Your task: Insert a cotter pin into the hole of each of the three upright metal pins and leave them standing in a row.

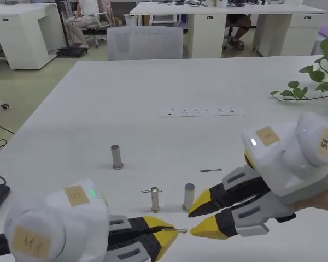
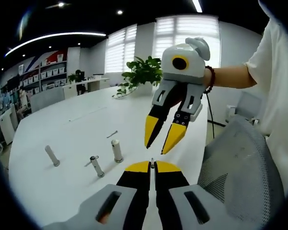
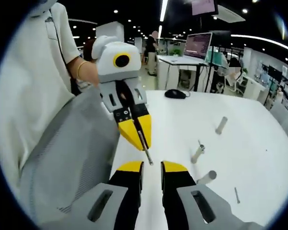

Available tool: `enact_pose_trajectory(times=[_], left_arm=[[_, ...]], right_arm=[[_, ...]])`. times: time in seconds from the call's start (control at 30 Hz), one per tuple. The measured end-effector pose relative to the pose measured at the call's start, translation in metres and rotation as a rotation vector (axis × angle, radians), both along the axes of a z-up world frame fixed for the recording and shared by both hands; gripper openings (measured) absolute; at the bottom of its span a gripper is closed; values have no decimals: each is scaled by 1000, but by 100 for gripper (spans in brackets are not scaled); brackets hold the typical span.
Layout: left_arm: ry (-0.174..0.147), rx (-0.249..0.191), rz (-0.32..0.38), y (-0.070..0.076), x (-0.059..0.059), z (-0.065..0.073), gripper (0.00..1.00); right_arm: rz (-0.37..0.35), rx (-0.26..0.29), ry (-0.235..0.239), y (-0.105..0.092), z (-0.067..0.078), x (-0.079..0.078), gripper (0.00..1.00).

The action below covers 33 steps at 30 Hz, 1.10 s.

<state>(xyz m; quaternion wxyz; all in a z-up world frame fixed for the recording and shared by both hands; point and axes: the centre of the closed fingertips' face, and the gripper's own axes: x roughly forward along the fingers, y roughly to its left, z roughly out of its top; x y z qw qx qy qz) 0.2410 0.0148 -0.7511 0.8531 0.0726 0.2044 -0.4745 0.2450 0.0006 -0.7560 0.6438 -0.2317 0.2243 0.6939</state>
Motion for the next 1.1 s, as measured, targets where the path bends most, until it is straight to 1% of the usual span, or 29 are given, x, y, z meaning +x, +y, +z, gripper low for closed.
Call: enact_pose_trajectory(times=[0.03, 0.1, 0.23, 0.4, 0.6, 0.83, 1.1], left_arm=[[-2, 10, -18, -1, -3, -1, 0], [4, 10, -41, -3, -6, -2, 0], [9, 19, -75, -5, -12, -4, 0], [15, 15, -108, -9, -19, -6, 0], [15, 12, -145, -13, -27, -5, 0], [19, 12, -162, -14, -32, -6, 0], [15, 0, -186, -16, -37, -4, 0]], right_arm=[[14, -4, 13, -1, -2, -3, 16], [41, -8, 56, -3, -4, -9, 16], [68, -1, 104, -3, -6, -16, 16], [102, -7, 134, -4, -11, -25, 15], [126, -9, 146, -5, -15, -29, 15], [147, 2, 180, -1, -17, -40, 13], [169, 4, 186, 1, -18, -46, 9]])
